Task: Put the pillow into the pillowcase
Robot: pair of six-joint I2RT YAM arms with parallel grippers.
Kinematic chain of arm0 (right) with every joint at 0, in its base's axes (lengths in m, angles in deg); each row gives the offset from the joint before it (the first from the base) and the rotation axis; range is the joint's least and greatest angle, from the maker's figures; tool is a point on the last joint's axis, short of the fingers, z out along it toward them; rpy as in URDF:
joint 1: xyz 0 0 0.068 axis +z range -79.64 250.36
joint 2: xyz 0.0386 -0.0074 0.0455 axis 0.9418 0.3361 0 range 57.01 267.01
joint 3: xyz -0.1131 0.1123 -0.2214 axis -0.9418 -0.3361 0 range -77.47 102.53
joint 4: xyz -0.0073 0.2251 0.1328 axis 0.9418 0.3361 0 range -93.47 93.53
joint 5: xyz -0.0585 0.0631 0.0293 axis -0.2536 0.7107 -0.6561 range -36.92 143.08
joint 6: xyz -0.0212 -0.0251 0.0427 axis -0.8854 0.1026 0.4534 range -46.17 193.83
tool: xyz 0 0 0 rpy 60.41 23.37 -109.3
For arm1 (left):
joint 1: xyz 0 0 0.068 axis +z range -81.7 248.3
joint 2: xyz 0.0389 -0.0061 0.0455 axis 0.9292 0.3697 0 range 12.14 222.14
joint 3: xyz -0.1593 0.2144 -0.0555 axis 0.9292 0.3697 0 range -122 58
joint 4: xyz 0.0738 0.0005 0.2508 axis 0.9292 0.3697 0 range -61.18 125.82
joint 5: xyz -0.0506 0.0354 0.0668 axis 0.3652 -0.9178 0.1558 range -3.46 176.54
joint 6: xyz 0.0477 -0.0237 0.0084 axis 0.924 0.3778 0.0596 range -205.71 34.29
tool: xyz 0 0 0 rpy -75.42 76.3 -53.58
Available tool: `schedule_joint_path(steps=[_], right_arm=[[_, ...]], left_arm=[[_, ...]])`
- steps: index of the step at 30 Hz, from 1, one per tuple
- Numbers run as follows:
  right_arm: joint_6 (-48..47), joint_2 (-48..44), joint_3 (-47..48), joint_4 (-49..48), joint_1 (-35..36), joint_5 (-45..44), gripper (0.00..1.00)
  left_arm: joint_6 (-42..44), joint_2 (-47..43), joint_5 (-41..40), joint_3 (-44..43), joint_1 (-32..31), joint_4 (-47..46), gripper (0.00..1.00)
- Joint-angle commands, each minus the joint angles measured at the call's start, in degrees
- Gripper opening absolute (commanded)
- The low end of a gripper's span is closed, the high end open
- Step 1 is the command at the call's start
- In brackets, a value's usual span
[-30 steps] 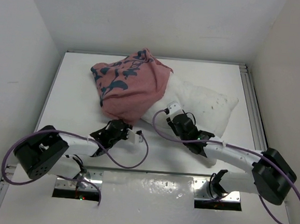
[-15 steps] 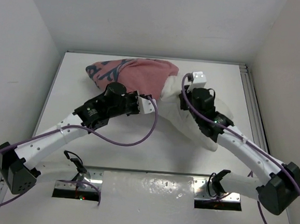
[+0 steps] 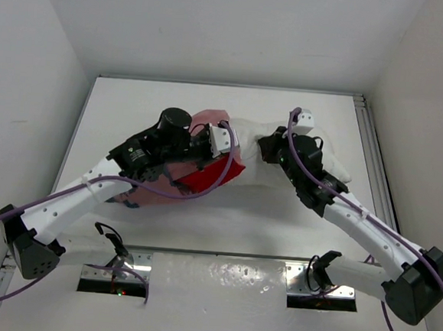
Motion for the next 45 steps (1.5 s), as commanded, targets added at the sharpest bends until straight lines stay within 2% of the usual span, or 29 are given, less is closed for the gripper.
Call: schedule_joint_path(steps=[1, 3, 4, 5, 6, 8, 9, 10, 11, 12, 14, 17, 18, 21, 22, 24, 25, 26, 27, 28, 31, 33, 36, 38, 41, 42, 44, 45], right_arm=[[6.17, -1.54, -4.03, -8.24, 1.19, 1.96, 0.0], [6.61, -2.24, -6.32, -7.9, 1.19, 1.6, 0.0], [5.82, -3.11, -7.11, -4.94, 0.84, 2.12, 0.0], [3.82, -3.47, -6.95, -3.08, 0.84, 2.21, 0.05], [2.84, -4.17, -6.34, -1.15, 0.75, 2.21, 0.28], [-1.27, -5.76, -5.11, 3.51, -0.65, 3.69, 0.64], [-2.61, -6.02, -2.49, 5.88, -1.44, 4.75, 0.76], [-3.84, -5.5, -0.64, 10.86, -3.1, 6.07, 0.92], [-5.94, -4.97, 1.56, 13.08, -3.9, 8.6, 0.99], [-6.83, -4.45, 5.58, 15.19, -4.95, 9.67, 0.99], [-7.63, -2.17, 10.34, 19.34, -7.59, 13.17, 0.99], [-6.5, 3.0, 16.23, 22.33, -12.16, 18.36, 0.99], [-6.23, 4.51, 17.48, 23.29, -14.0, 18.91, 0.99], [-4.21, 11.01, 22.22, 25.93, -17.34, 18.74, 0.99], [-3.51, 12.51, 23.71, 26.63, -18.22, 18.3, 0.99], [-3.5, 15.59, 24.34, 28.66, -20.16, 16.37, 0.99], [-3.5, 16.29, 24.34, 29.1, -20.69, 16.1, 0.99], [-3.67, 17.17, 23.73, 29.36, -22.09, 16.1, 0.99], [-3.68, 17.27, 23.29, 29.45, -22.8, 16.1, 0.99], [-3.76, 17.44, 22.77, 29.37, -23.5, 16.1, 0.99], [-3.59, 17.79, 21.62, 30.15, -26.22, 17.33, 0.99], [-3.94, 17.79, 21.01, 31.47, -27.37, 17.94, 0.99], [-5.25, 17.71, 18.64, 33.67, -27.37, 18.47, 0.99], [-6.22, 17.62, 15.92, 35.95, -27.02, 19.7, 0.99], [-6.84, 17.79, 11.7, 37.19, -26.5, 18.65, 0.99], [-6.32, 17.97, 10.64, 36.93, -26.49, 18.73, 0.99], [-6.4, 18.41, 8.18, 35.09, -26.32, 22.67, 0.93], [-6.23, 18.58, 7.56, 34.3, -26.23, 24.87, 0.84]], left_arm=[[-3.62, -0.37, 3.5, -0.84, -0.77, -9.6, 0.0], [2.85, -1.69, 1.66, 2.67, -1.21, -7.32, 0.0], [4.03, -2.3, -2.36, 6.69, -1.47, -5.39, 0.0], [4.91, -2.74, -4.92, 8.82, -2.17, -4.68, 0.04], [6.05, -3.44, -6.86, 10.24, -2.18, -4.15, 0.29], [7.11, -3.37, -10.91, 12.36, -1.83, -2.39, 0.56], [7.2, -3.28, -11.45, 12.1, -1.83, -0.56, 0.74], [7.03, -3.1, -11.36, 10.44, -1.65, 0.24, 0.8], [5.63, -3.01, -11.1, 9.38, -1.3, 0.6, 0.86], [4.4, -3.1, -11.1, 8.15, -1.21, 0.6, 0.94], [0.11, -2.66, -12.68, 3.34, -1.13, 0.08, 0.99], [-6.48, -1.53, -17.06, -3.96, -1.48, -2.46, 1.0], [-7.73, -0.91, -22.21, -5.03, -1.48, -3.6, 0.99], [-9.93, 3.65, -32.32, -7.67, -0.34, -1.78, 0.69], [-12.37, 7.06, -33.24, -10.38, 0.54, 0.58, 0.47], [-15.28, 11.29, -33.35, -14.77, 0.98, 10.67, 0.33], [-16.17, 14.62, -31.86, -16.97, 0.38, 14.11, 0.34], [-16.35, 15.87, -30.88, -19.61, -0.5, 18.49, 0.38], [-16.79, 16.49, -30.96, -19.72, -1.29, 19.14, 0.47], [-16.53, 17.54, -30.61, -19.55, -2.34, 19.5, 0.65], [-18.01, 21.4, -31.22, -20.15, -2.27, 20.81, 0.84], [-18.98, 24.13, -31.93, -22.52, -0.96, 22.92, 0.86], [-21.27, 28.53, -36.31, -23.32, 1.33, 23.46, 0.79], [-21.27, 28.63, -37.37, -23.5, 2.12, 23.11, 0.78], [-20.92, 27.75, -36.59, -22.1, 2.39, 22.58, 0.77], [-20.84, 28.01, -36.07, -21.66, 2.3, 22.58, 0.73], [-20.66, 28.8, -34.58, -20.25, 2.48, 22.58, 0.53], [-20.57, 29.93, -33.87, -20.16, 2.74, 22.58, 0.28]])
